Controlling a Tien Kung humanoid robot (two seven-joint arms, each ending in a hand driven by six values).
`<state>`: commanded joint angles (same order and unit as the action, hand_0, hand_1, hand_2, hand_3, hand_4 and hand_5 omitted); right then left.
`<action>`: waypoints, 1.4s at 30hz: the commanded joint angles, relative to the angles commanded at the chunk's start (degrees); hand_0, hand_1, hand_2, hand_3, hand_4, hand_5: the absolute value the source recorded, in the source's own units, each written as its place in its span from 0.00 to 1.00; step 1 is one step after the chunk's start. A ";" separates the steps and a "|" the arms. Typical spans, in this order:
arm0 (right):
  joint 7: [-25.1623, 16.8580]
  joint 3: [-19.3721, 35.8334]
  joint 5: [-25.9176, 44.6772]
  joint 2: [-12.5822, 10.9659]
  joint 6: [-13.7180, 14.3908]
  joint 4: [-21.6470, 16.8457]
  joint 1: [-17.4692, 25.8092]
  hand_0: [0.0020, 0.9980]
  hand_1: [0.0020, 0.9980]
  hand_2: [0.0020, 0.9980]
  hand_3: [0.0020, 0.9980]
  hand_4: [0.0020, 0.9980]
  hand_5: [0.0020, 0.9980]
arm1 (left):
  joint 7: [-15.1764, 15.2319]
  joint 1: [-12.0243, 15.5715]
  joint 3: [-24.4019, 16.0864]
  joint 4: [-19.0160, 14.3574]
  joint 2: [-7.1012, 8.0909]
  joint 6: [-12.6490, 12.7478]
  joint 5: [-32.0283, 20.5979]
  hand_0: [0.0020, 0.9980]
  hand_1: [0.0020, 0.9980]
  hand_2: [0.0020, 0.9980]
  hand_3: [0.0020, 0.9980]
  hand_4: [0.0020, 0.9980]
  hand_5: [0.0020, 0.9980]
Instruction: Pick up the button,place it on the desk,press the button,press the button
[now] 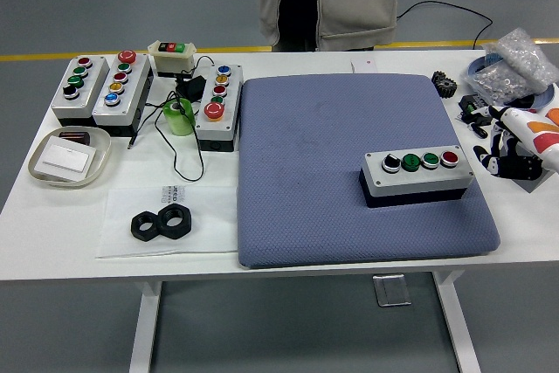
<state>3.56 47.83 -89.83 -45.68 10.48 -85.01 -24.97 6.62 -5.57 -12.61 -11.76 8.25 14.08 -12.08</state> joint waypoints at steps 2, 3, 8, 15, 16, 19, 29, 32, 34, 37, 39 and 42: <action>0.60 -0.64 -1.00 0.22 -1.01 0.24 -0.27 0.26 0.10 0.24 0.75 0.63 0.00 | -0.03 0.04 -0.07 0.00 -0.01 0.02 0.14 0.71 0.83 0.89 0.83 0.65 1.00; 0.80 -0.82 -1.40 0.28 -1.38 0.34 -0.35 0.26 0.10 0.24 0.75 0.63 0.00 | -0.05 0.05 -0.11 0.00 -0.01 0.02 0.23 0.71 0.83 0.89 0.83 0.65 1.00; 1.29 -1.37 -1.85 0.43 -2.69 0.39 -0.21 0.25 0.09 0.23 0.75 0.63 0.00 | -0.07 0.19 -0.15 -0.03 0.01 0.02 0.36 0.71 0.83 0.89 0.83 0.65 1.00; 1.70 -2.11 -2.58 0.72 -3.43 0.72 -0.25 0.25 0.09 0.23 0.75 0.63 0.00 | -0.13 0.25 -0.16 -0.07 0.03 0.02 0.52 0.71 0.83 0.89 0.83 0.65 1.00; 1.84 -2.30 -2.64 0.74 -3.63 0.79 -0.21 0.25 0.09 0.23 0.75 0.61 0.00 | -0.14 0.26 -0.19 -0.06 0.03 0.02 0.57 0.71 0.83 0.89 0.83 0.65 1.00; 2.01 -2.60 -2.68 0.84 -3.86 0.95 -0.27 0.25 0.09 0.23 0.75 0.61 0.00 | -0.14 0.25 -0.21 -0.07 0.02 0.04 0.58 0.71 0.83 0.89 0.83 0.65 1.00; 2.31 -3.47 -2.72 1.27 -4.56 1.47 -0.74 0.24 0.08 0.22 0.75 0.57 0.00 | -0.11 0.14 -0.09 -0.09 0.02 0.05 0.38 0.71 0.83 0.89 0.83 0.65 1.00; 2.44 -3.54 -2.81 1.57 -4.72 1.91 -0.82 0.24 0.08 0.22 0.75 0.57 0.00 | -0.12 0.13 -0.07 -0.11 0.01 0.05 0.36 0.71 0.83 0.89 0.83 0.65 1.00; 2.48 -3.63 -2.84 1.63 -4.78 2.04 -0.89 0.24 0.08 0.22 0.75 0.58 0.00 | -0.10 0.12 -0.03 -0.11 0.01 0.05 0.29 0.71 0.83 0.89 0.83 0.65 1.00; 2.51 -3.99 -2.85 1.79 -4.89 2.50 -1.25 0.24 0.08 0.22 0.75 0.58 0.00 | -0.04 0.05 0.16 -0.13 0.05 0.02 0.07 0.71 0.83 0.89 0.83 0.65 1.00; 2.54 -4.08 -2.89 1.92 -4.88 2.72 -1.38 0.24 0.08 0.22 0.75 0.58 0.00 | -0.05 0.00 0.13 -0.13 0.05 0.02 0.11 0.71 0.83 0.89 0.83 0.65 1.00; 2.68 -4.27 -2.94 2.05 -4.96 2.88 -1.53 0.24 0.08 0.22 0.75 0.57 0.00 | -0.01 -0.02 0.24 -0.15 0.06 0.00 -0.03 0.71 0.83 0.89 0.83 0.65 1.00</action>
<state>6.23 43.56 -92.77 -43.63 5.52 -82.13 -26.50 6.61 -5.59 -12.37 -11.91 8.32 14.08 -12.11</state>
